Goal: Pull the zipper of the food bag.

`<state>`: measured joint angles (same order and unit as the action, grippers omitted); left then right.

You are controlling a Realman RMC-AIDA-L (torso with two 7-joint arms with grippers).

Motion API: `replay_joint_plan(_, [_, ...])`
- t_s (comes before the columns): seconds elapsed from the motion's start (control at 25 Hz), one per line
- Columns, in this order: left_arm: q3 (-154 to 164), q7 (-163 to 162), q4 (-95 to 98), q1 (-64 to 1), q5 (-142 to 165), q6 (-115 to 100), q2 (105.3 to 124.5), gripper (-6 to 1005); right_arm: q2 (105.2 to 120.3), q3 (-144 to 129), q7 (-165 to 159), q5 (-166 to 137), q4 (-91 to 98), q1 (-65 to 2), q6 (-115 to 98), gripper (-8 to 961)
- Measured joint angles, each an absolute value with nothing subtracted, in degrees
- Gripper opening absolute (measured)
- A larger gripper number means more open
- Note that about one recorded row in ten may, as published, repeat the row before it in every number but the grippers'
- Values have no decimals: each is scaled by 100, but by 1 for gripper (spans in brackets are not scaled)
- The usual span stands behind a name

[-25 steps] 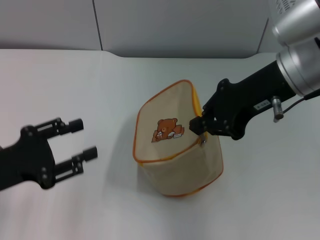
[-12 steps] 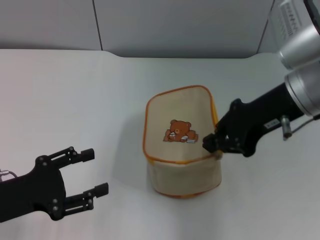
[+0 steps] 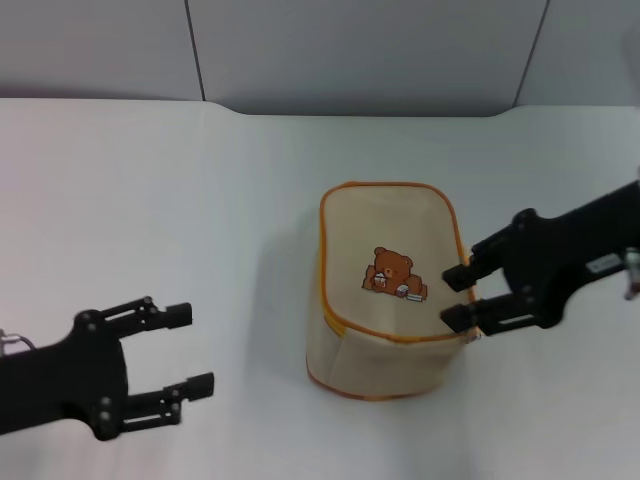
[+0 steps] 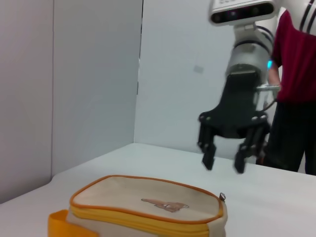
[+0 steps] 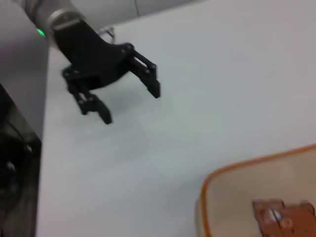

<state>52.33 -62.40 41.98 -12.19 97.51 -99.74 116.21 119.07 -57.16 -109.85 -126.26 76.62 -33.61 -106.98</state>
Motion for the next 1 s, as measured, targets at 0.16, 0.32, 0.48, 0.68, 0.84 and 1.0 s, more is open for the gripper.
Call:
replay_joint_plan(0.16, [5230,-6428,4105,-1440,9847,-10180,11317,778,11884,-5316,-10327,-12009,7640,-2787,-11086,498])
replay_joint_plan(0.32, [5229,-6648,3985,-1878,10413,-10581,11086,778,11926,-5241,-9372,-11714,7174,-2267,-11202,590])
replay_joint_plan(0.48, [5226,-7025,4007,-2225,10895,-10848,11055,778,11945,-5248,-8667,-11508,6668,-1993,-11228,641])
replay_joint_plan(0.68, [5215,-7582,4065,-2582,11272,-11249,11003,779,11918,-5097,-7924,-11326,6048,-1788,-11199,704])
replay_joint_plan(0.84, [5212,-7747,4153,-2636,11429,-11370,11019,779,11918,-4931,-7732,-11333,5889,-1761,-11193,704])
replay_joint_plan(1.0, [5211,-7784,4157,-2612,11441,-11430,11017,777,11911,-4901,-7707,-11343,5813,-1758,-11171,704])
